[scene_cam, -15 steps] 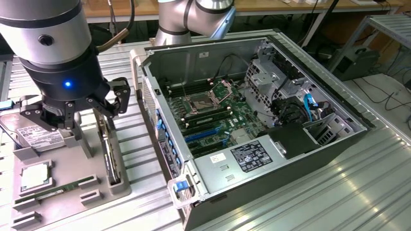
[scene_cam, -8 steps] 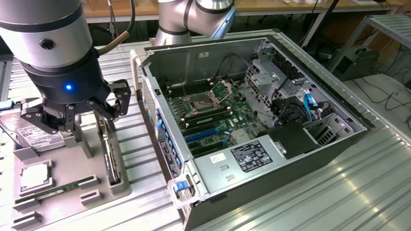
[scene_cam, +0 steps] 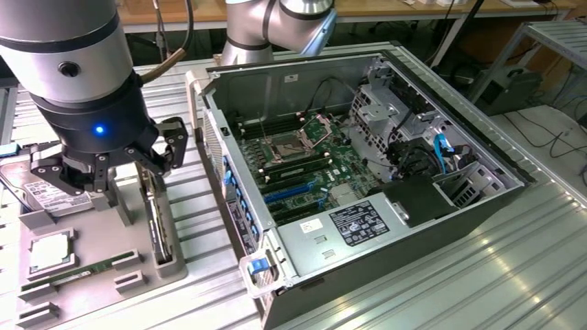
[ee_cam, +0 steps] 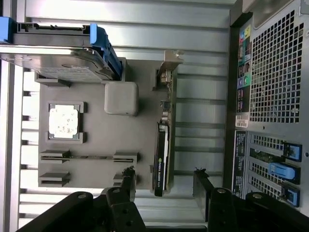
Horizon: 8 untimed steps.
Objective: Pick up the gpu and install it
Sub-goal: 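Pick up the gpu and move the gpu toward the slot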
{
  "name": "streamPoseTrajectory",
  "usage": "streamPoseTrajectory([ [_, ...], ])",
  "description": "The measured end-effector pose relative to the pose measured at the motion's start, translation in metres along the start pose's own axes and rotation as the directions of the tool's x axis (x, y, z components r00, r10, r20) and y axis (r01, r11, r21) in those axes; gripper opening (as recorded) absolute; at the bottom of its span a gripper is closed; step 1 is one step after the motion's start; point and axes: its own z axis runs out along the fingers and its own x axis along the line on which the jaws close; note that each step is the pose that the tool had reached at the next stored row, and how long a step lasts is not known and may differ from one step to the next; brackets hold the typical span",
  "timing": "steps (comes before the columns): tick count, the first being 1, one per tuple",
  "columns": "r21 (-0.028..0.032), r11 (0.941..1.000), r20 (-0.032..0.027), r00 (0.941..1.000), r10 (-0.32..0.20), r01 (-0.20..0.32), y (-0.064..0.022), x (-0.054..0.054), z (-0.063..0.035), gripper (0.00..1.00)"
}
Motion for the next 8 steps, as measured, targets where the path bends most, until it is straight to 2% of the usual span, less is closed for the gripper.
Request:
streamPoseTrajectory([
  [8,-0.0004,1.0000,-0.0005,1.0000,-0.008,0.008,-0.0037,0.0002,0.0020,0.60],
])
